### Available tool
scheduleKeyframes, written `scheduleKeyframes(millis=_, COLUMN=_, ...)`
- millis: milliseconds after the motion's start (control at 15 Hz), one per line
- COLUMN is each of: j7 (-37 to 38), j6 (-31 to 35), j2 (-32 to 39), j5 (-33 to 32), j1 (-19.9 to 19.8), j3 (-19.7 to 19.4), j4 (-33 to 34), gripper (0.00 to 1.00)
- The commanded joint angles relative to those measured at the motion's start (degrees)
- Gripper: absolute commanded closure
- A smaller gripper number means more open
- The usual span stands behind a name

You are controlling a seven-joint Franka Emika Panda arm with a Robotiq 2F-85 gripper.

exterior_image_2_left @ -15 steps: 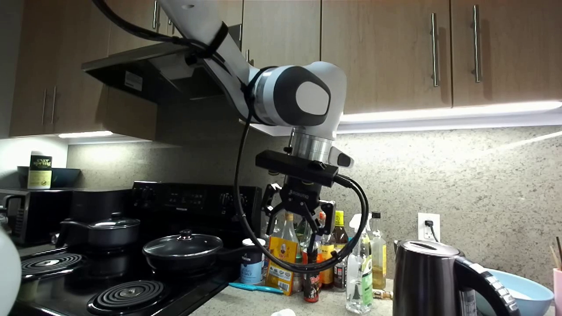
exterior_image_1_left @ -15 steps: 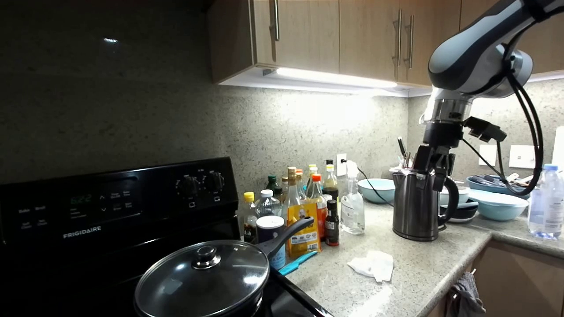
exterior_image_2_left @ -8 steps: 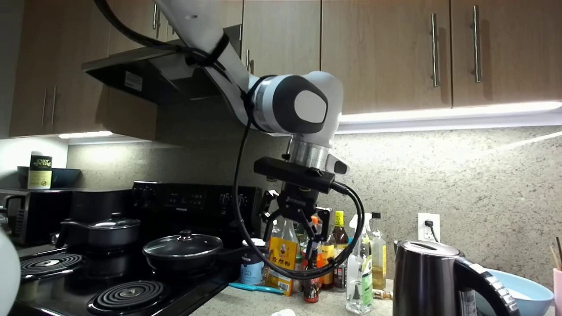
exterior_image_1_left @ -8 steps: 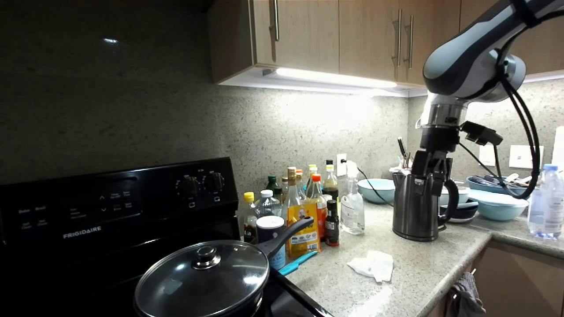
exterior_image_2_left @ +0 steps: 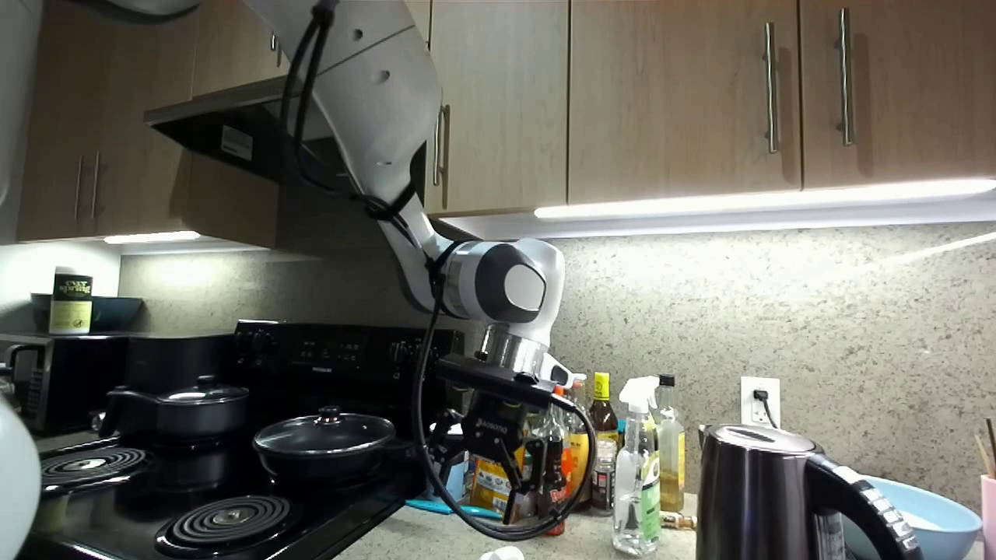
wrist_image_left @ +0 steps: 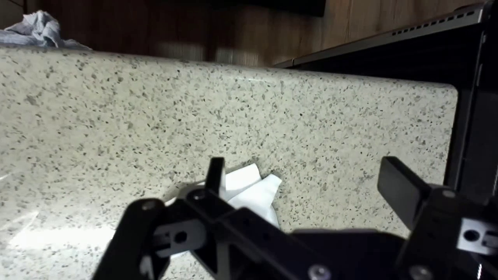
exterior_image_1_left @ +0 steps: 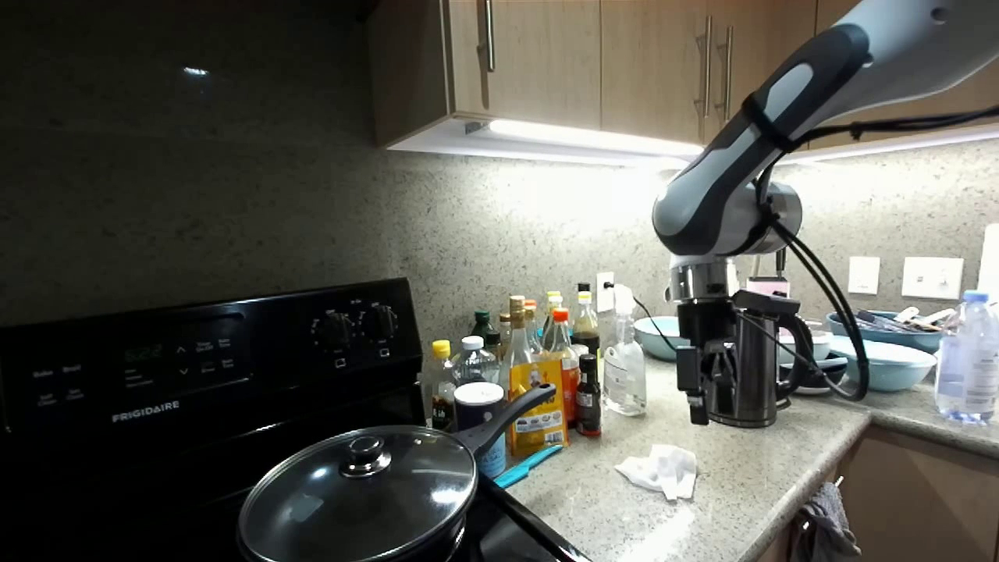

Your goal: Use the white napkin to wipe the counter.

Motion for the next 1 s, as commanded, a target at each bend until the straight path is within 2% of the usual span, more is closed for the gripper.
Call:
scheduleKeyframes(millis=0, j7=0.2, j6=-0.1, j2=1.7, j5=-0.3, j1=-2.2, j3=2.9, j4=1.2, gripper=0.00)
scheduleKeyframes(millis=400, j7=0.3, j6=-0.2, j2=4.4, j5=-0.5, j1=-2.9, j3=3.5, j4=3.6, gripper=0.00)
scheduleKeyframes(millis=467, j7=-0.2, j6=-0.2, j2=6.0, j5=1.2, j1=-3.1, j3=3.8, j4=4.6, gripper=0.00)
scheduleKeyframes(millis=600, j7=-1.7, j6=4.8, j2=10.9, j5=3.4, j1=-4.0, j3=4.4, j4=7.1, gripper=0.00)
scheduleKeyframes(millis=867, j7=-0.9, j6=7.6, j2=19.0, j5=2.4, j1=-6.0, j3=6.1, j4=13.0, gripper=0.00)
scheduleKeyframes(millis=933, j7=-0.6, j6=7.3, j2=20.8, j5=2.5, j1=-6.8, j3=6.5, j4=14.5, gripper=0.25)
